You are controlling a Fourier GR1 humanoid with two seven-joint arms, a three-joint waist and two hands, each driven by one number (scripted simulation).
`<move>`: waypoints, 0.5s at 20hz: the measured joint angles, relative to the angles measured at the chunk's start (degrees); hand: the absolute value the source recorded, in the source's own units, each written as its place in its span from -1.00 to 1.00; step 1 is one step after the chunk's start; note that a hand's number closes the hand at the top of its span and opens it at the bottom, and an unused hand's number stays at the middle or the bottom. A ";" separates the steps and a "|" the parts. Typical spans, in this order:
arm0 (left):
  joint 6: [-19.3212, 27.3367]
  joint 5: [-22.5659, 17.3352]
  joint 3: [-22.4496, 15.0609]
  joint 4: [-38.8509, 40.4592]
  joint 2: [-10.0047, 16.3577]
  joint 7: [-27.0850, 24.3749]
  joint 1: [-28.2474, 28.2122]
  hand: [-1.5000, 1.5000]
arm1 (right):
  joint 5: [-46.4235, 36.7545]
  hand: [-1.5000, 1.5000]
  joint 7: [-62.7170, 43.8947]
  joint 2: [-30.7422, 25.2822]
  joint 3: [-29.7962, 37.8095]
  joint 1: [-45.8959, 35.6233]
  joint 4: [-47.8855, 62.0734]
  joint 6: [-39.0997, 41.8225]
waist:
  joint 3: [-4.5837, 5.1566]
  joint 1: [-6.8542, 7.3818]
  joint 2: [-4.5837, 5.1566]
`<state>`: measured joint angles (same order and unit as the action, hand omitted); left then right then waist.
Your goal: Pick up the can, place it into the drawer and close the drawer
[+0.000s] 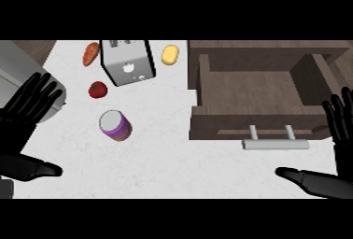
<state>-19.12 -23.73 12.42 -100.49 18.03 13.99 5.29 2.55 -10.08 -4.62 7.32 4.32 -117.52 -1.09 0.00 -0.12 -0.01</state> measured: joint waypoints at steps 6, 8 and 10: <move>0.47 5.88 -3.12 4.81 -3.45 -3.30 0.43 -1.00 | -0.14 -1.00 0.93 0.63 -0.04 1.04 -0.57 0.51 | -0.01 -0.05 0.01; 0.63 8.04 -3.88 5.99 -4.17 -4.56 0.14 -1.00 | 0.27 -1.00 0.51 0.34 0.60 1.66 -1.47 0.90 | 0.00 -0.05 0.00; 0.90 10.10 -4.65 7.63 -5.05 -6.08 0.04 -1.00 | 1.15 -1.00 0.83 -0.11 1.67 2.51 -2.13 1.76 | 0.01 -0.08 -0.01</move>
<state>-18.21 -13.63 7.76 -92.86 12.98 7.91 5.33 3.70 -9.25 -4.73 8.99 6.84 -119.64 0.67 0.01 -0.20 -0.02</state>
